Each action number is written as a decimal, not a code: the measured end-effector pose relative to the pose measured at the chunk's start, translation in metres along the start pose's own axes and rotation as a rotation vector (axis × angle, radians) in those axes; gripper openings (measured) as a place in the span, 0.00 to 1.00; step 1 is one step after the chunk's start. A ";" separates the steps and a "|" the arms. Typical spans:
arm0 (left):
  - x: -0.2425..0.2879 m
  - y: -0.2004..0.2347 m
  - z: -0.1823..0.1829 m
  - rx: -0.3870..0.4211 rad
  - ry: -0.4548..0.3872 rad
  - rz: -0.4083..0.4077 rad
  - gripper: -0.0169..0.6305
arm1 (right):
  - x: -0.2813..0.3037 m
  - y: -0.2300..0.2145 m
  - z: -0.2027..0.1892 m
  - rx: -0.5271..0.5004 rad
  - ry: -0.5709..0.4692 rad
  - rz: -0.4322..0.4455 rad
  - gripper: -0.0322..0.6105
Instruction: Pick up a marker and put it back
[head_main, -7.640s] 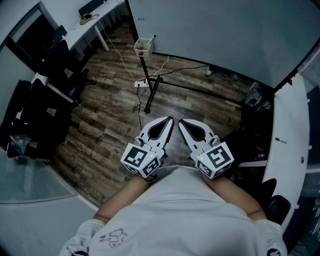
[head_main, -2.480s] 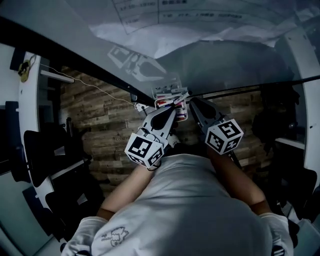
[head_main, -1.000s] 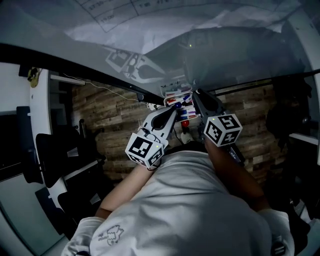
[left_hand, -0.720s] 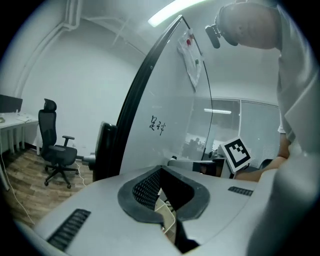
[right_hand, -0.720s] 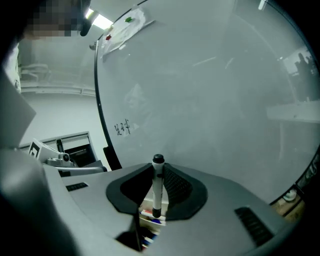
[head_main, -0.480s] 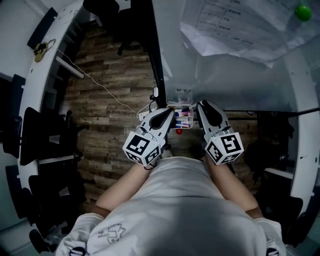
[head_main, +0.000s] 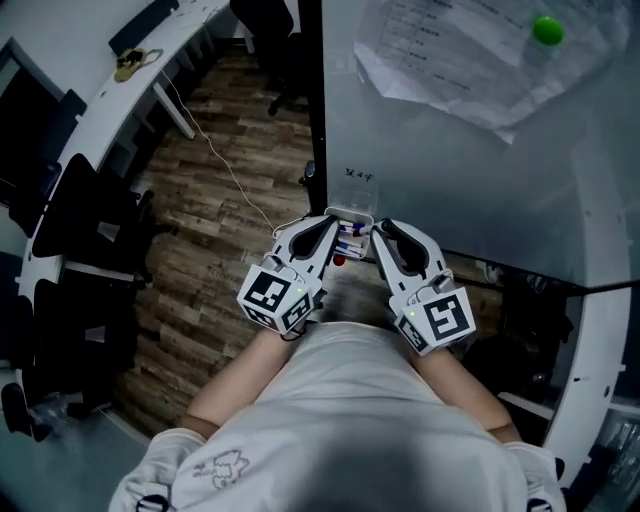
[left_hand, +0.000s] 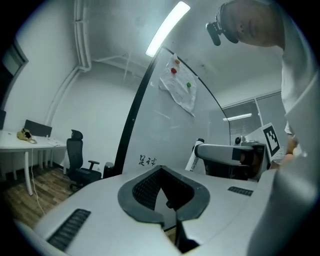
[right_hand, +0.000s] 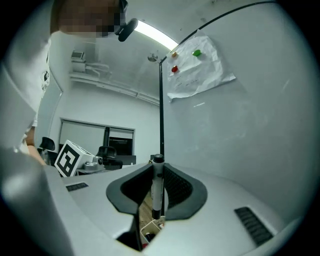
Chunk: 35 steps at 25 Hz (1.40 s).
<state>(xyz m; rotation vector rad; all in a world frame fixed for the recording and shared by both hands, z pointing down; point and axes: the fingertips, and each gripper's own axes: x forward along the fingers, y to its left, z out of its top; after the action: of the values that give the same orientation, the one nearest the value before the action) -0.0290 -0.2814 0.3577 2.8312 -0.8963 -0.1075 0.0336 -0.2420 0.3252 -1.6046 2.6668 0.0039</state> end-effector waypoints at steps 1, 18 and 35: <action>-0.006 -0.010 -0.002 -0.001 -0.006 0.024 0.03 | -0.007 0.001 0.000 0.002 -0.003 0.025 0.17; -0.079 -0.150 -0.029 0.024 -0.023 0.143 0.03 | -0.145 0.046 -0.015 0.081 0.004 0.159 0.17; -0.087 -0.179 -0.054 0.016 0.042 0.116 0.03 | -0.174 0.049 -0.032 0.114 0.037 0.145 0.17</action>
<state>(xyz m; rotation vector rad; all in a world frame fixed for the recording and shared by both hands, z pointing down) 0.0076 -0.0801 0.3796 2.7771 -1.0536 -0.0262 0.0713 -0.0664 0.3611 -1.3898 2.7495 -0.1727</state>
